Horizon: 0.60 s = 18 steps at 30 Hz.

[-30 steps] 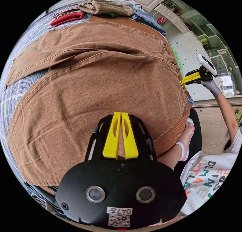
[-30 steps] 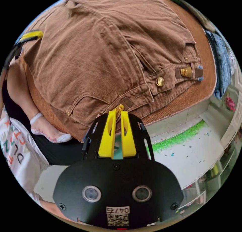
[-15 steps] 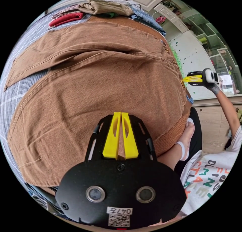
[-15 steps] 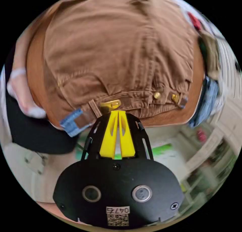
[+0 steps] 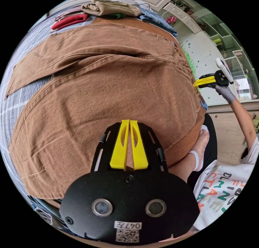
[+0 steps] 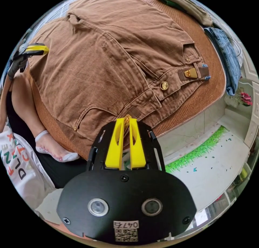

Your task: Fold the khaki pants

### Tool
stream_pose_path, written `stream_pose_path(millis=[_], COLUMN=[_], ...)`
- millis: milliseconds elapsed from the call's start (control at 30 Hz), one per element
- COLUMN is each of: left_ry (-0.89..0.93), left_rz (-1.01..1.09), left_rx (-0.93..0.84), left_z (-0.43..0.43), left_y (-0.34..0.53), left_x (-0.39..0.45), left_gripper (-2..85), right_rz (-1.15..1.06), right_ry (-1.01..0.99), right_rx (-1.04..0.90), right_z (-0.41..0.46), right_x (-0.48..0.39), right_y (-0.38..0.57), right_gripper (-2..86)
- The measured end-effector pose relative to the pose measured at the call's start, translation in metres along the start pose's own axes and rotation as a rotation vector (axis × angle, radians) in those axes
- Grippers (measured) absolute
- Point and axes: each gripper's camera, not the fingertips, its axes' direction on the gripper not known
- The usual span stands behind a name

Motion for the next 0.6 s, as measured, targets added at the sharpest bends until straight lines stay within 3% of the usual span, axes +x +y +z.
stream_pose_path(millis=[100,367,400,600], left_ry=[-0.002,0.006,0.008,0.005], left_rz=[0.004,0.004,0.004,0.012], left_rx=[-0.004,0.0,-0.001,-0.017], left_z=[-0.003,-0.011,-0.012,-0.017], left_y=[-0.009,-0.029,-0.03,-0.047], left_x=[-0.002,-0.011,-0.012,-0.016], left_gripper=[-1.0,-0.9,-0.9,-0.9], right_rz=[-0.092,-0.778,-0.767,-0.184], right_ry=[0.065,0.475,0.464,0.009], right_rx=[-0.056,-0.164,-0.171,-0.051], right_z=[0.0,0.021,0.021,-0.008], right_x=[-0.011,-0.076,-0.075,0.004], right_y=[-0.011,-0.008,-0.01,-0.016], right_gripper=[0.4,-0.6,-0.5,0.9])
